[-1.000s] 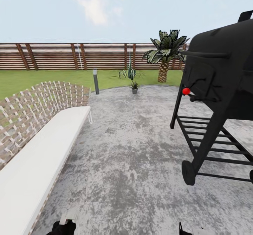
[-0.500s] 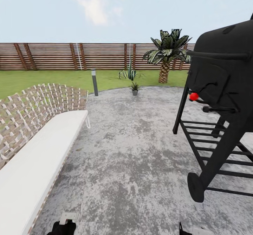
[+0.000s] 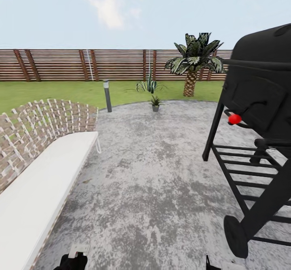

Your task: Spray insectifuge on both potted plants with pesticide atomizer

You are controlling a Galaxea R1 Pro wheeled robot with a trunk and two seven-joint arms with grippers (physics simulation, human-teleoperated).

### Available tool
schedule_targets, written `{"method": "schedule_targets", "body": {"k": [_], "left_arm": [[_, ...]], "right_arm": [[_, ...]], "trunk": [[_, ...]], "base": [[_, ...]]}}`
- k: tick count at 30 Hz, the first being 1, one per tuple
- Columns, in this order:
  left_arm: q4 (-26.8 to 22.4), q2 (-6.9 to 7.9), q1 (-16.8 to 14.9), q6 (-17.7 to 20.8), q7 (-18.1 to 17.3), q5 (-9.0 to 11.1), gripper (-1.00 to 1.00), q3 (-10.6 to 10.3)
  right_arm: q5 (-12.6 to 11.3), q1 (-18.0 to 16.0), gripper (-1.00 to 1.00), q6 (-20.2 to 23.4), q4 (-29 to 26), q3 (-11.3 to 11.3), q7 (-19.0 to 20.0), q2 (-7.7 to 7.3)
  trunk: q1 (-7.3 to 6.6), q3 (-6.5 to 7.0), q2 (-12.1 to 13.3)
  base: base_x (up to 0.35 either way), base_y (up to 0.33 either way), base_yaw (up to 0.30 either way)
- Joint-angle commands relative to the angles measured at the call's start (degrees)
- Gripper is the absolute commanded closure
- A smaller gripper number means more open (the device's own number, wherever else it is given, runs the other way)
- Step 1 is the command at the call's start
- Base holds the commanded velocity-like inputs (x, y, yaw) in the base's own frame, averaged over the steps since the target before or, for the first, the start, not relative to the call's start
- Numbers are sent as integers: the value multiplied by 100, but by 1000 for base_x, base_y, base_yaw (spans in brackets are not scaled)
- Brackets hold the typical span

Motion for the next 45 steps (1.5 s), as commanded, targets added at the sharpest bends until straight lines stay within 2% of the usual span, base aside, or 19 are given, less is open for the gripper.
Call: {"method": "schedule_targets", "body": {"k": [1,13,45], "left_arm": [[5,2,-4,-20,-15,-9,100,0],[5,2,-4,-20,-15,-9,100,0],[5,2,-4,-20,-15,-9,100,0]], "right_arm": [[61,-5,-100,-11,7,-20,-42,0],[61,-5,-100,-13,7,-20,-42,8],[61,-5,-100,-12,7,-20,-42,9]], "trunk": [[2,-5,-2],[2,-5,-2],[2,-5,-2]], "base": [[339,0,0],[339,0,89],[339,0,2]]}}
